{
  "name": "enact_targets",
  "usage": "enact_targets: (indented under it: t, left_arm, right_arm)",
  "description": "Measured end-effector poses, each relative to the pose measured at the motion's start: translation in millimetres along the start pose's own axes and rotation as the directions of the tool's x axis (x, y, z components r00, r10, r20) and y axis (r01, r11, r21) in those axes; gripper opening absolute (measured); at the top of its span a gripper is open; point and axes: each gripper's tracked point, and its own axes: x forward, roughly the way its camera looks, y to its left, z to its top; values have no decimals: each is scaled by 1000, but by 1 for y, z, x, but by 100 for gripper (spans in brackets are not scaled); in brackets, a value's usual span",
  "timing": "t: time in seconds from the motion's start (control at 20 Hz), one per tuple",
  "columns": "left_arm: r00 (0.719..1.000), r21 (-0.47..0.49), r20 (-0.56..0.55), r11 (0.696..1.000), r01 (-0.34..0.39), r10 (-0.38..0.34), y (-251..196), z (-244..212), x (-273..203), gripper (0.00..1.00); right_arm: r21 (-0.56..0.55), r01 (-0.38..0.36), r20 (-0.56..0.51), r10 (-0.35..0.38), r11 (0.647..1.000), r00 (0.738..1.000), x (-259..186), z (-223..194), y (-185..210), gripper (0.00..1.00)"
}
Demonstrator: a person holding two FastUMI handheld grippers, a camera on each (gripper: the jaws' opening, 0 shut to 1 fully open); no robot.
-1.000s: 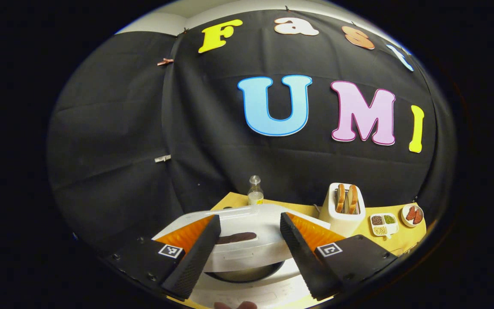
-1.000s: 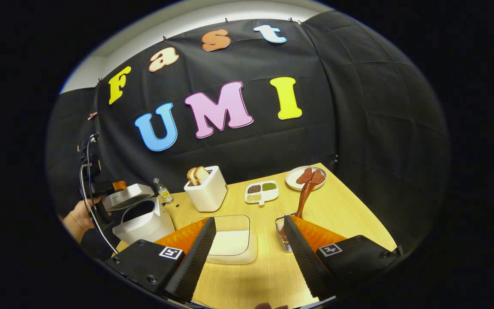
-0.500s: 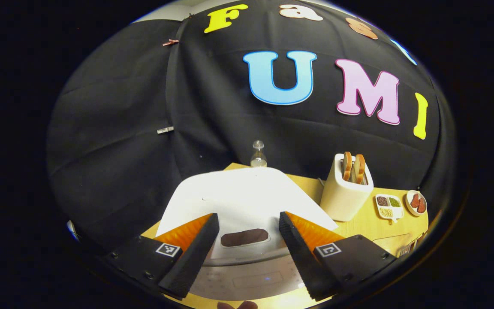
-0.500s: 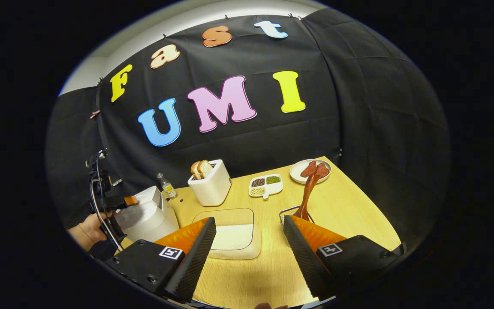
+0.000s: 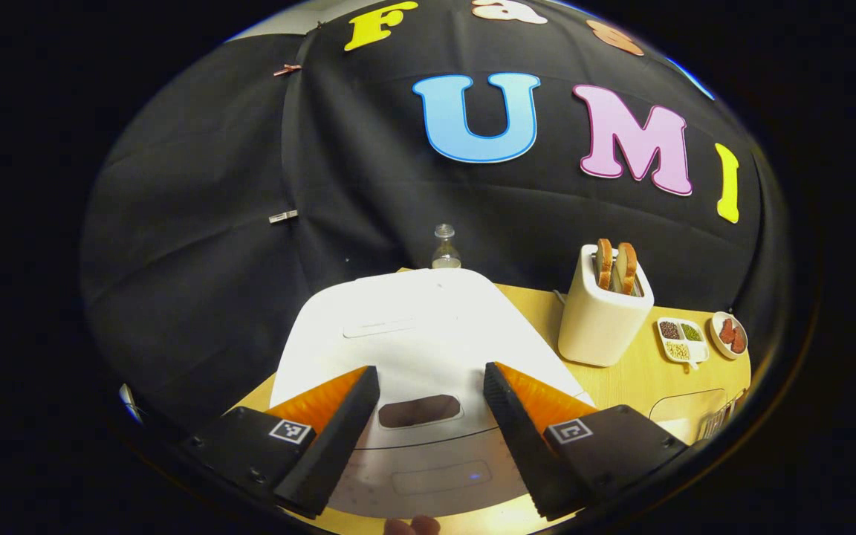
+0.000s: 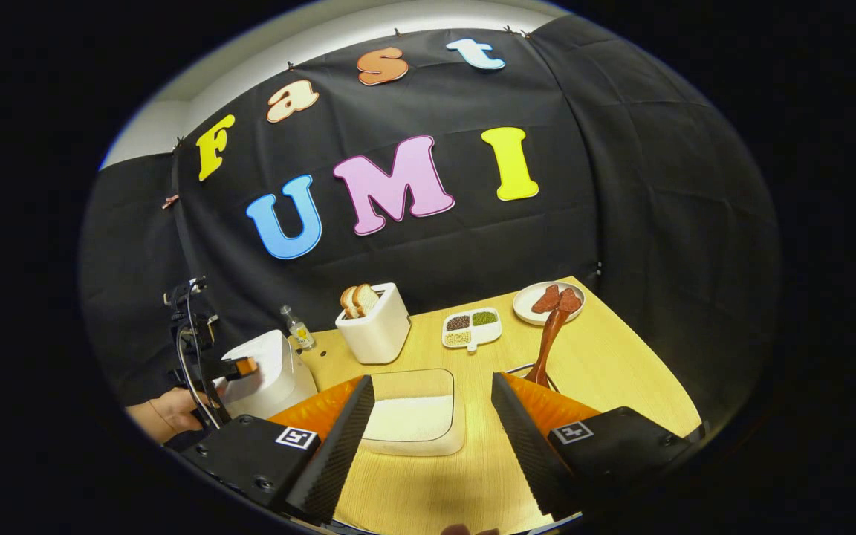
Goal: Close the left gripper, press the button to open the rice cooker; take a wooden spoon from the chopstick holder with the right hand, scoop a spoonful of rice and pour it into the rice cooker, then put the wooden spoon back into the chopstick holder.
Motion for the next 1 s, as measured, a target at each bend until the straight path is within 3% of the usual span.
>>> enact_targets:
  t: [0.35,0.6,0.8,1.0]
  left_arm:
    - [1000,25,10,999,23,-23,0,7,1,99]
    - [993,46,111,998,33,-37,3,35,-17,96]
    - [969,50,225,994,98,-107,-6,68,-48,96]
    - [923,65,323,978,198,-209,-24,96,-88,96]
  right_arm:
    - [-23,1,8,-1,1000,1000,-2,2,2,98]
    - [-48,10,36,-9,999,999,-1,16,1,98]
    - [-95,28,78,-21,995,997,4,35,4,98]
    - [-221,45,136,-15,974,991,9,58,16,98]
